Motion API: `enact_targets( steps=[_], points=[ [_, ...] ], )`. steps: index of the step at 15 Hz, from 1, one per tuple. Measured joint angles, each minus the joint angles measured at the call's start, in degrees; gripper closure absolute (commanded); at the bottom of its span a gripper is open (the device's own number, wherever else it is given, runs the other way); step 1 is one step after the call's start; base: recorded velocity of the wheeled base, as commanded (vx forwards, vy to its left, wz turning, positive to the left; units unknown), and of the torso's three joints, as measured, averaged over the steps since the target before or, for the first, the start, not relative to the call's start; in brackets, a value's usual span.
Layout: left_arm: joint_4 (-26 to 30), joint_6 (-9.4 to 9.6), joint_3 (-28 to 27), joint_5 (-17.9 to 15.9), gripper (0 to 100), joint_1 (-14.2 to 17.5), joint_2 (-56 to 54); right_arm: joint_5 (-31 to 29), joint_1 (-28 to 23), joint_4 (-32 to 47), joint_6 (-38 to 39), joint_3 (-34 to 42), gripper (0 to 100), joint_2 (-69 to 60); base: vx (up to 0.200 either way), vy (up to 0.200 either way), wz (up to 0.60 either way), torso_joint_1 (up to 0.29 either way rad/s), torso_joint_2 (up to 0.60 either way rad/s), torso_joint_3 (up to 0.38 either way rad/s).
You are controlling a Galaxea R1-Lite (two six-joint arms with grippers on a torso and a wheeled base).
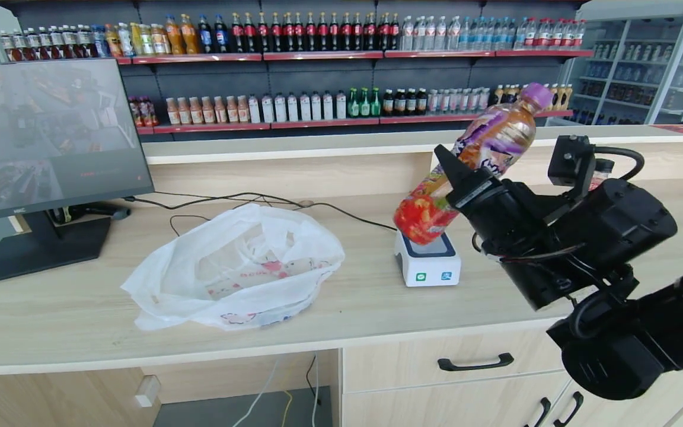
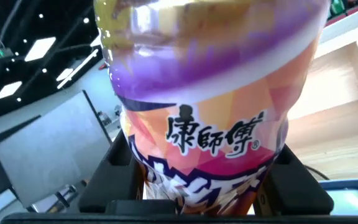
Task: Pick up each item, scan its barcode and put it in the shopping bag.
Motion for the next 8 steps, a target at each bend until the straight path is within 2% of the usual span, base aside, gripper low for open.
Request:
enact_targets(
  steps=[3,5,8],
  points=[
    [0.0,0.16,0.0,0.0,0,0.0,0.0,2.2,1.2,0.0,-5.6,8.7,100,-5.0,0.000,0.000,0.00,0.000,0.00,0.000],
    [0.0,0.18,0.0,0.0,0,0.0,0.0,10.2,0.4,0.0,-15.3,14.1,100,-8.9,0.000,0.000,0.00,0.000,0.00,0.000],
    [0.0,0.21,0.0,0.0,0,0.0,0.0,15.3,-0.4,-0.1,-28.3,17.0,100,-12.3,0.000,0.000,0.00,0.000,0.00,0.000]
  ],
)
